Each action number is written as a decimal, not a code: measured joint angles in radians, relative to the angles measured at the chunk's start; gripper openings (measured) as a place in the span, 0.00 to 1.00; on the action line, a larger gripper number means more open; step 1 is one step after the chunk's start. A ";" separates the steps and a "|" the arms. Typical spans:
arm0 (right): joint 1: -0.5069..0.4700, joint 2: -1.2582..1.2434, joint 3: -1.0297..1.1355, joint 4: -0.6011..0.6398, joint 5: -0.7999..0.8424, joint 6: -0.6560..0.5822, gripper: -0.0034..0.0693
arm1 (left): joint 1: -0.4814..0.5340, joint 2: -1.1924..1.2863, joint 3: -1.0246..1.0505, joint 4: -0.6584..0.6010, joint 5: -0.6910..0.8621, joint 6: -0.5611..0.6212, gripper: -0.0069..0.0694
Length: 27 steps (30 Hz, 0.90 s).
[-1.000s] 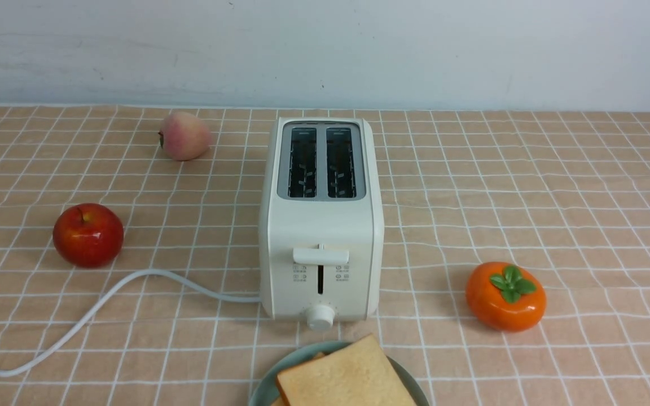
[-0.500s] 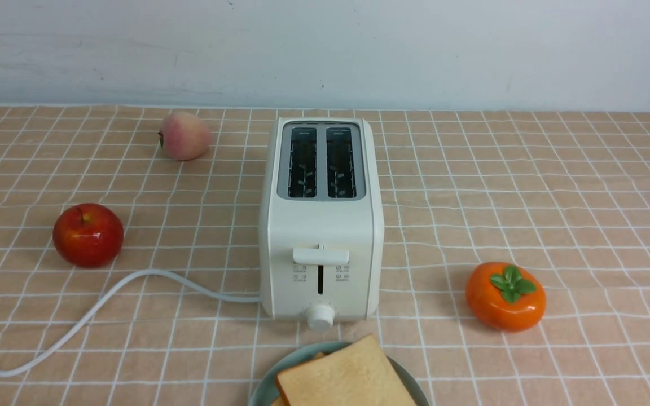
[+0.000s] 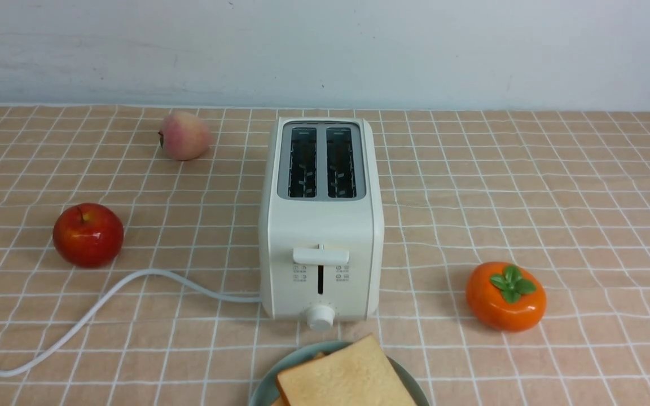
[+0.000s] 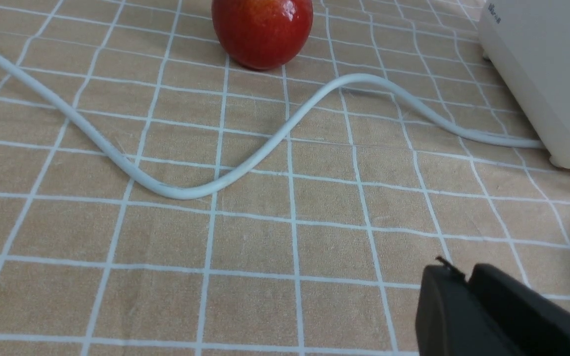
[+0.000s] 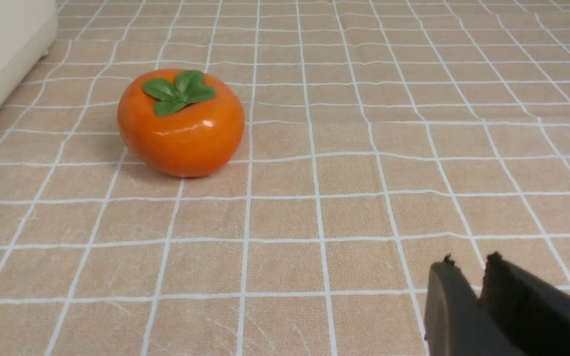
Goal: Take toasted bread from bread machine on light coffee tablecloth place on plate.
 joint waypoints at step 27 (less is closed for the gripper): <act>0.000 0.000 0.000 0.011 0.000 0.004 0.24 | 0.000 0.000 0.000 0.001 0.000 0.000 0.21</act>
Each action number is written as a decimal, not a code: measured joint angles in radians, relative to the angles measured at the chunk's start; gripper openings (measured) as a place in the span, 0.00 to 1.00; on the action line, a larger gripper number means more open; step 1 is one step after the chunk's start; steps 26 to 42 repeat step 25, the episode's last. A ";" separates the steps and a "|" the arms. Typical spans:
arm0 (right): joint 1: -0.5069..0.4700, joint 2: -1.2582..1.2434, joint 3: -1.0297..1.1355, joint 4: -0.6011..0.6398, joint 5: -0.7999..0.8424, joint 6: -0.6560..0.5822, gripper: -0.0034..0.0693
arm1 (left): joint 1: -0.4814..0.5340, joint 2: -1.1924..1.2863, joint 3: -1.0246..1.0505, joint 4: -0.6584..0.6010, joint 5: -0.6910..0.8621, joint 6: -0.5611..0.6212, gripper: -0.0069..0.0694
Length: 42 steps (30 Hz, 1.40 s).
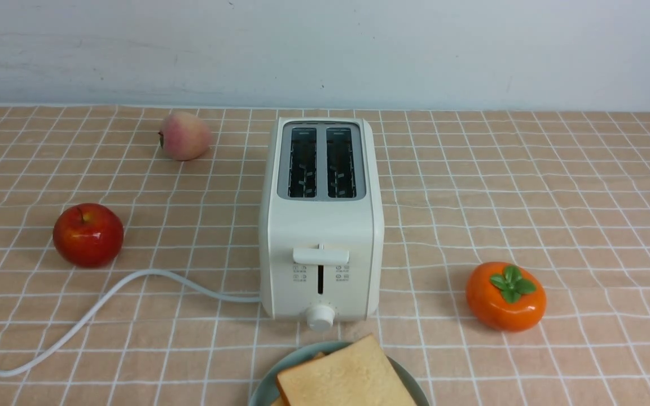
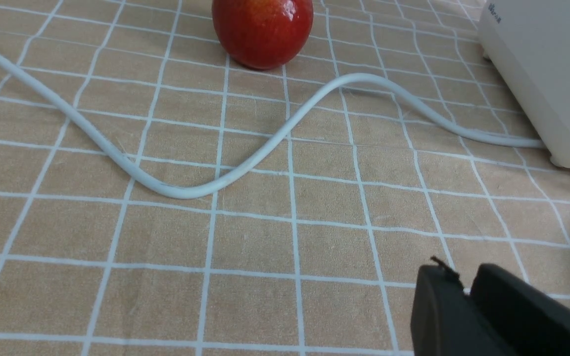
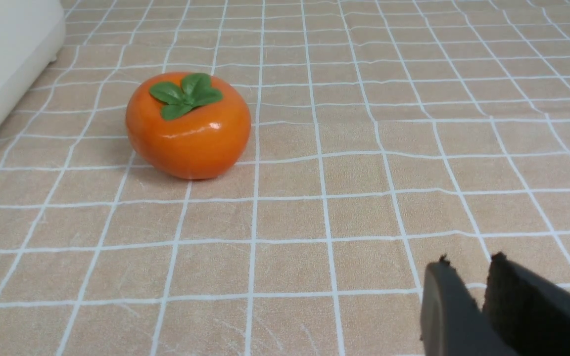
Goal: Take toasted bread from bread machine on light coffee tablecloth place on plate.
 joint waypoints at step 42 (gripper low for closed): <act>0.000 0.000 0.000 0.000 0.000 0.002 0.28 | 0.001 0.000 0.000 0.000 0.000 0.000 0.21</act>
